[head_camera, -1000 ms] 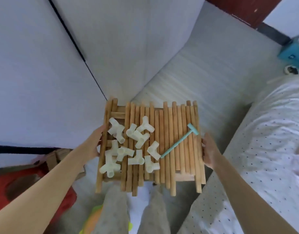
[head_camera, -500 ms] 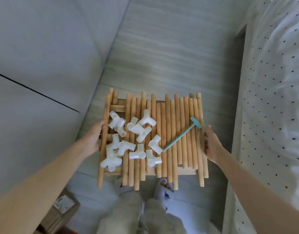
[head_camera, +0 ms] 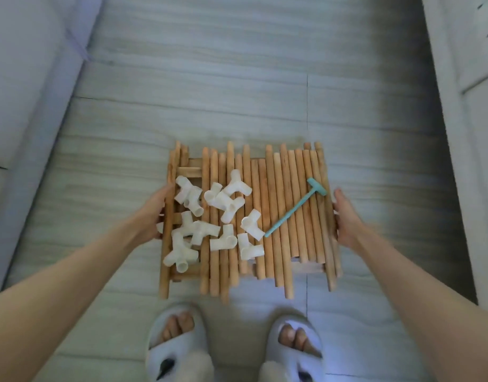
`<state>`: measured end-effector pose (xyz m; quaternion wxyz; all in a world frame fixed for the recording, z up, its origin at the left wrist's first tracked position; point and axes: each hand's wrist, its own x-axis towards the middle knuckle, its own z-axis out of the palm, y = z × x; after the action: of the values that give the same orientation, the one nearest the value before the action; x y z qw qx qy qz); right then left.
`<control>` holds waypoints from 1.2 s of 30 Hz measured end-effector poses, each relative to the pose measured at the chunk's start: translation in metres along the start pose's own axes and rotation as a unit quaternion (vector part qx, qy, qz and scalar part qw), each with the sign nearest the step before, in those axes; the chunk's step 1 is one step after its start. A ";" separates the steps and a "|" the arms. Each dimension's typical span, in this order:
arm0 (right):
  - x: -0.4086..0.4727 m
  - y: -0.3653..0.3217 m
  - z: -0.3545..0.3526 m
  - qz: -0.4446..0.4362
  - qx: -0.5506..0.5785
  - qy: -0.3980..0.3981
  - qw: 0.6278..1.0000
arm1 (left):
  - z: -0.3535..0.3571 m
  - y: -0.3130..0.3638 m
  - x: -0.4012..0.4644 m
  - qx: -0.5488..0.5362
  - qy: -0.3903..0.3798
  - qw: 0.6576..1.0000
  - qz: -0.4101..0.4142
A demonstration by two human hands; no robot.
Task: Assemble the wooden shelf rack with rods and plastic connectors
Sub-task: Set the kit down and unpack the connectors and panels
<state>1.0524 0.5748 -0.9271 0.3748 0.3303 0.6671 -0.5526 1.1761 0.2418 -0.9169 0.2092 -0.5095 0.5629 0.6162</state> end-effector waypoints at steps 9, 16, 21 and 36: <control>0.027 0.002 -0.014 -0.037 -0.009 0.004 0.999 | 0.028 0.011 0.040 0.005 -0.019 1.000 0.021; 0.039 0.005 -0.014 -0.036 -0.032 0.036 0.998 | 0.030 0.013 0.039 0.017 -0.027 0.999 0.030; 0.030 0.012 -0.010 -0.021 -0.084 0.035 0.996 | 0.029 0.007 0.024 0.052 -0.035 0.994 0.085; -0.041 0.031 0.069 -0.361 -0.517 0.016 0.776 | 0.020 -0.024 -0.016 0.413 0.022 0.854 0.316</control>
<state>1.1090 0.5109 -0.9147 0.2515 -0.1702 0.9285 -0.2136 1.1942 0.2712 -0.9175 0.1818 -0.1841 0.9006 0.3492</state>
